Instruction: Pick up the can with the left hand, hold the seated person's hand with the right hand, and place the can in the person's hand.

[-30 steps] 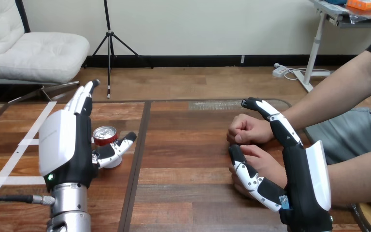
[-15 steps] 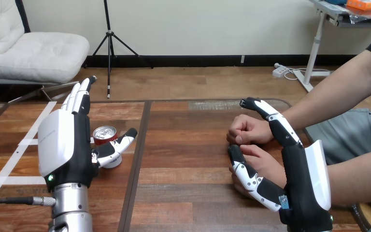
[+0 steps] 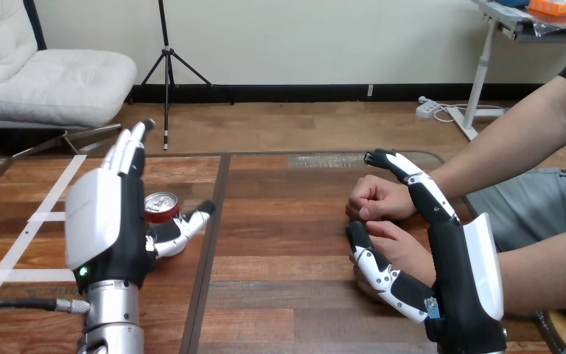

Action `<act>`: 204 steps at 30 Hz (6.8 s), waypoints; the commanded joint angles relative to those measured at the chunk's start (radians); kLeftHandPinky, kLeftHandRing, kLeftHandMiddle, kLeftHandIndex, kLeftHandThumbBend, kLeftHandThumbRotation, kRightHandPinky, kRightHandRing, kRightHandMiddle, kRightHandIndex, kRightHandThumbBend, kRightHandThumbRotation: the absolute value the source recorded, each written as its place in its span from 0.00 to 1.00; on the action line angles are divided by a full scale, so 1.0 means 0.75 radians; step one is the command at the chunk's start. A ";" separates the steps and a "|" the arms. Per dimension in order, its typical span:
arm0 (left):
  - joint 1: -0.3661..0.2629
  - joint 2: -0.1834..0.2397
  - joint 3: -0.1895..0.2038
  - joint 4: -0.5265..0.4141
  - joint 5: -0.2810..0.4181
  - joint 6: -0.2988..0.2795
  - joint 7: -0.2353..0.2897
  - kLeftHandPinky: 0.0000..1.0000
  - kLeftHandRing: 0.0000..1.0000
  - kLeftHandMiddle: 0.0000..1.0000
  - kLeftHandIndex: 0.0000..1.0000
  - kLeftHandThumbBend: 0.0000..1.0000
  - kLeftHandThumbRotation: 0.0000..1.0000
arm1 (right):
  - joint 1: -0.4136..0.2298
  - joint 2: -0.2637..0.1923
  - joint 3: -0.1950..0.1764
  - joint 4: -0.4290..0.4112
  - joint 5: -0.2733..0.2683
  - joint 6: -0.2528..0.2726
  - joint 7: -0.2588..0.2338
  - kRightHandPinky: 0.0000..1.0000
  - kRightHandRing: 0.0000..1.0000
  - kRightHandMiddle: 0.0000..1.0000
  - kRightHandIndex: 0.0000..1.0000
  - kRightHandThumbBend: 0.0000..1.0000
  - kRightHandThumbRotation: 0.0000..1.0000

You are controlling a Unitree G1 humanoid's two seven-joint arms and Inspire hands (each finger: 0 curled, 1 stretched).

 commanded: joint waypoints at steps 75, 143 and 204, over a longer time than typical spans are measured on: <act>-0.144 0.102 -0.014 0.018 0.002 0.144 -0.146 0.69 0.81 0.85 0.84 0.71 0.14 | -0.025 -0.014 -0.020 -0.090 -0.015 0.016 0.003 0.85 0.86 0.86 0.80 0.42 0.00; -0.335 0.173 -0.043 0.364 -0.044 0.136 -0.206 0.68 0.80 0.84 0.83 0.70 0.08 | 0.013 -0.037 -0.011 -0.141 -0.054 0.064 0.004 0.84 0.85 0.86 0.79 0.43 0.00; -0.472 0.157 -0.093 0.660 -0.121 0.045 -0.008 0.61 0.72 0.76 0.74 0.68 0.03 | 0.031 -0.042 -0.008 -0.159 -0.029 0.086 0.030 0.84 0.86 0.85 0.79 0.43 0.00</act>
